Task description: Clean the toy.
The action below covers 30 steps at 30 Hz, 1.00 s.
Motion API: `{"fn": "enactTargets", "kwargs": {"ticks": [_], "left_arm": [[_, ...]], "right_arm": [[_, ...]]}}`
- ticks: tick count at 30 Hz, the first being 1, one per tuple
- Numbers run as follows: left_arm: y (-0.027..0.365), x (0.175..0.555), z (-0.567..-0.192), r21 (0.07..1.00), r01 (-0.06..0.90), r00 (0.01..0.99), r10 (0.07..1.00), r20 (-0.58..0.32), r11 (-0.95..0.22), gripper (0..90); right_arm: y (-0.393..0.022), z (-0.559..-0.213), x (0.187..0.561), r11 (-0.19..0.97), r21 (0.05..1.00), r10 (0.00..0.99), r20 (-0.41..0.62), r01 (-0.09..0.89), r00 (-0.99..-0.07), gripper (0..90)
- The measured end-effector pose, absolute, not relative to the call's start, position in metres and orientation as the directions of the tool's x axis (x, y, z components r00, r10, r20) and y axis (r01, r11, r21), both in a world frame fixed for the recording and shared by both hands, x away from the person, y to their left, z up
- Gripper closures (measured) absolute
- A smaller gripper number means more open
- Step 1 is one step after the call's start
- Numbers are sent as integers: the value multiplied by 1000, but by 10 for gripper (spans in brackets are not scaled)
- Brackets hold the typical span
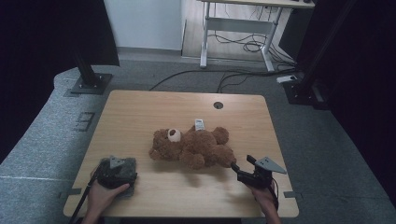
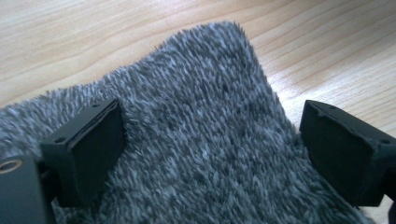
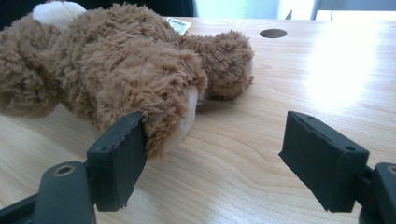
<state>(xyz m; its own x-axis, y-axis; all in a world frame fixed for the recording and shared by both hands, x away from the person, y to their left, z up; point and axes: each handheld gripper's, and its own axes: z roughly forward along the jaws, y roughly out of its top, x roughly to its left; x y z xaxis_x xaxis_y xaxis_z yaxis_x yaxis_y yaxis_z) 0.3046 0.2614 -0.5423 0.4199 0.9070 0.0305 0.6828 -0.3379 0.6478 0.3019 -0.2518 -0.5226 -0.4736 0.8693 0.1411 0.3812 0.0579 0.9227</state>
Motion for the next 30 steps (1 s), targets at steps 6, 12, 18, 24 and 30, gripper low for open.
{"fn": "enactTargets", "kwargs": {"ticks": [6, 12, 18, 24, 30], "left_arm": [[265, 305, -542, 662, 677, 411, 912, 24, -322, 169], [265, 302, -541, 695, 644, 397, 916, 52, -319, 499], [266, 302, -541, 698, 635, 396, 916, 72, -330, 682], [268, 302, -539, 709, 631, 402, 914, 49, -315, 754], [268, 299, -530, 754, 593, 427, 904, 2, -282, 760]], "right_arm": [[-252, -523, 302, 57, 922, 872, 141, 382, -470, 221], [-251, -523, 302, 57, 921, 875, 141, 387, -464, 223], [-251, -523, 303, 59, 917, 880, 139, 395, -454, 225], [-252, -522, 303, 51, 921, 880, 142, 386, -454, 229], [-254, -513, 300, 46, 929, 881, 135, 366, -453, 230]]}}
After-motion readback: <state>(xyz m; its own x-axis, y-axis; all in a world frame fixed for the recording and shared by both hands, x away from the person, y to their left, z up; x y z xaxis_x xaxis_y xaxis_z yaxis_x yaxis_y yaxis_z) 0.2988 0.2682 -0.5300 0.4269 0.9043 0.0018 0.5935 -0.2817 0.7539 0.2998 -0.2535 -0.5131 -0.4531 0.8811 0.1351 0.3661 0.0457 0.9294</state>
